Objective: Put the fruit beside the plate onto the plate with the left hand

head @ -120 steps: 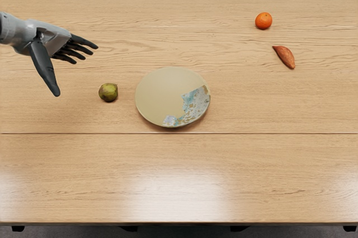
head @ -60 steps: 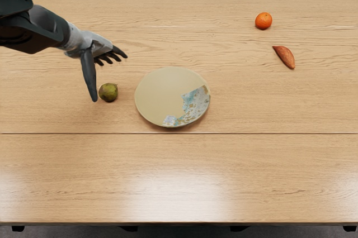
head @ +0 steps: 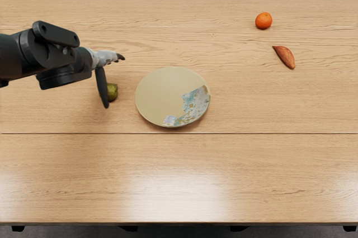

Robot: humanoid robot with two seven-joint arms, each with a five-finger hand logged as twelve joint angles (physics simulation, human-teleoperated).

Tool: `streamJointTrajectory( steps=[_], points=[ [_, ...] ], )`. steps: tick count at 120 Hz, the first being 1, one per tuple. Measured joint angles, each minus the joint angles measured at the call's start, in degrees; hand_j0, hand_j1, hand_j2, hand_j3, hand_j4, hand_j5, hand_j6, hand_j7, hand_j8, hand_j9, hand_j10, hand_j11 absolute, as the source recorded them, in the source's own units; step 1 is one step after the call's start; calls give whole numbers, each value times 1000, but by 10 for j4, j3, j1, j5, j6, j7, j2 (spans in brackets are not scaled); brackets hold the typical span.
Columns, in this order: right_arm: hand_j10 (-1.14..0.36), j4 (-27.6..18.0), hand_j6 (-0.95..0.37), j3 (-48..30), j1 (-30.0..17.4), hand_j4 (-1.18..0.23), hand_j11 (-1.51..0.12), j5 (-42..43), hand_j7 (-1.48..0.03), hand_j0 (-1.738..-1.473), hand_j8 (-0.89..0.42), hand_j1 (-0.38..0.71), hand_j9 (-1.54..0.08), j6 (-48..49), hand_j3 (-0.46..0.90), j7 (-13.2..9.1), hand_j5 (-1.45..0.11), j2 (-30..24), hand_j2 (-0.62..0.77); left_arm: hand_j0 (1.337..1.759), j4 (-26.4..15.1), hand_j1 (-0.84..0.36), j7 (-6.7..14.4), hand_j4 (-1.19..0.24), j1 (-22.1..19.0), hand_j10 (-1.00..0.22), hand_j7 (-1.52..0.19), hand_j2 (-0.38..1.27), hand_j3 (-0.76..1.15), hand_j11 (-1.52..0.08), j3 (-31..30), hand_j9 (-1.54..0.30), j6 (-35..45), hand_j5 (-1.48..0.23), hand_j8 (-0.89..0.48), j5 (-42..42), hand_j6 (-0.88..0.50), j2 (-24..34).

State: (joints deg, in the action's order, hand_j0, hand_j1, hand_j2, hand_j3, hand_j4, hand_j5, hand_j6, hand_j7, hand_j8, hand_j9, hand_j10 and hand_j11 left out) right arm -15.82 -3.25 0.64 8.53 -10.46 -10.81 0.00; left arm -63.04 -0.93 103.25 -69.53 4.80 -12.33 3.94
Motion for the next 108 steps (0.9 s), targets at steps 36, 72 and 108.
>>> streamJointTrajectory(
  steps=[36, 72, 108],
  points=[
    [0, 0, 0, 0, 0, 0, 0, 0, 0, -1658, 0, -349, 0, 0, 0, 0, 0, 0, 0, 1658, 14, 244, 0, -88, -53, -88, -114, 18, 0, -114, 8, -114, 96, -114, -88, -24, -88, -20],
    [0, 0, 0, 0, 0, 0, 0, 0, 0, -1658, 0, -349, 0, 0, 0, 0, 0, 0, 0, 1658, 39, 148, 1, -169, -68, -168, -219, 34, 0, -219, 8, -219, 117, -219, -169, -28, -169, -35],
    [0, 0, 0, 0, 0, 0, 0, 0, 0, -1658, 0, -349, 0, 0, 0, 0, 0, 0, 0, 1658, 38, 79, 28, -226, -78, -225, -293, 45, 0, -293, 3, -293, 118, -293, -226, -25, -226, -34]
  ],
)
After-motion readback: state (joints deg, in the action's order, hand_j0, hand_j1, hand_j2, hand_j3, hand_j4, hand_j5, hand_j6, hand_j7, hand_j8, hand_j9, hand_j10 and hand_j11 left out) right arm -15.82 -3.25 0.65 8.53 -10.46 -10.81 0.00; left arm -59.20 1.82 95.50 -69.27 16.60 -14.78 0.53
